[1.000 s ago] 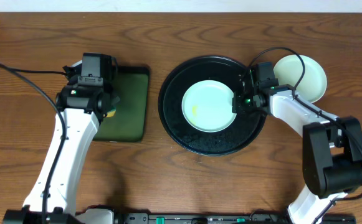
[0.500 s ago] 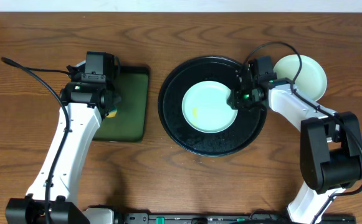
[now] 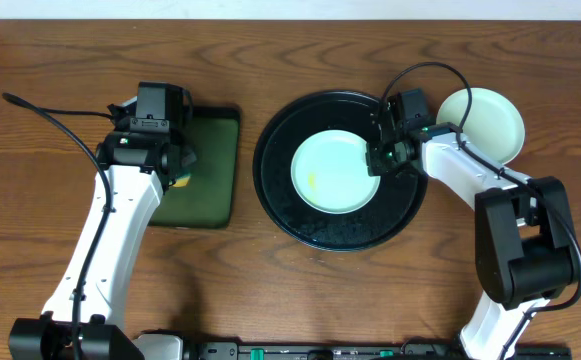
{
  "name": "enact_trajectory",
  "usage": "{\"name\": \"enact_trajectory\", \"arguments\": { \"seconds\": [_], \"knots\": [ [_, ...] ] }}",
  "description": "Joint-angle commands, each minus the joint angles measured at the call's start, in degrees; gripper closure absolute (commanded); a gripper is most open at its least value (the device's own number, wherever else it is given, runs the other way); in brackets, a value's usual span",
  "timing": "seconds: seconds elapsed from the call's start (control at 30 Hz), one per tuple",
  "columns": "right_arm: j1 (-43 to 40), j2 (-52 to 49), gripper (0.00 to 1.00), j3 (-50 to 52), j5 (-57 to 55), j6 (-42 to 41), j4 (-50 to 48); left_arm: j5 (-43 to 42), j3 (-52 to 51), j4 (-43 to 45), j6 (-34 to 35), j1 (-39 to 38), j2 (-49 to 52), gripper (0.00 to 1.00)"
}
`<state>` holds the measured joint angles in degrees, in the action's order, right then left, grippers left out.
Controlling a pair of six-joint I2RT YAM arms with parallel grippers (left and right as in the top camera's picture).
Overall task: Clean dirty plates on tray and stack at the side
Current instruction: 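Pull the second green plate to the tray center with the right gripper, then dip the sponge and move it onto the second green plate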
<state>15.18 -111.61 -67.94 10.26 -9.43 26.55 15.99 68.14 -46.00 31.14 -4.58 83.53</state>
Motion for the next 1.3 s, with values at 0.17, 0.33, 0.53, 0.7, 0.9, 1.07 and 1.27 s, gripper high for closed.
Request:
{"name": "enact_trajectory", "arguments": {
  "seconds": [0.17, 0.33, 0.53, 0.7, 0.9, 1.07, 1.27],
  "knots": [
    [1.42, -2.73, 0.99, 0.48, -1.84, 0.74, 1.01, -9.53, -0.44, 3.21, -4.13, 0.28, 6.12, 0.92],
    [1.42, -2.73, 0.99, 0.48, -1.86, 0.79, 2.01, -9.55, -0.44, 8.02, -4.13, 0.63, 14.21, 0.92],
    [1.42, -2.73, 0.99, 0.48, -1.86, 2.38, 2.82, -9.57, -0.44, 12.72, -4.57, 2.03, 21.88, 0.92],
    [1.42, -2.73, 0.99, 0.48, -1.86, 2.84, 2.80, -9.60, -0.44, 15.32, -4.59, 2.80, 26.62, 0.92],
    [1.42, -2.73, 0.99, 0.48, -1.86, 2.86, 3.02, -9.60, -0.07, 15.10, -6.58, 2.80, 25.99, 0.93],
    [1.42, -2.73, 0.99, 0.48, -1.86, 2.84, 2.99, -10.91, 1.44, 12.72, -7.13, 2.80, 18.34, 0.93],
    [1.42, -2.73, 0.99, 0.50, -1.86, 2.84, 3.02, -24.28, 1.42, 14.03, -7.08, 2.60, 3.34, 0.92]
  ]
}}
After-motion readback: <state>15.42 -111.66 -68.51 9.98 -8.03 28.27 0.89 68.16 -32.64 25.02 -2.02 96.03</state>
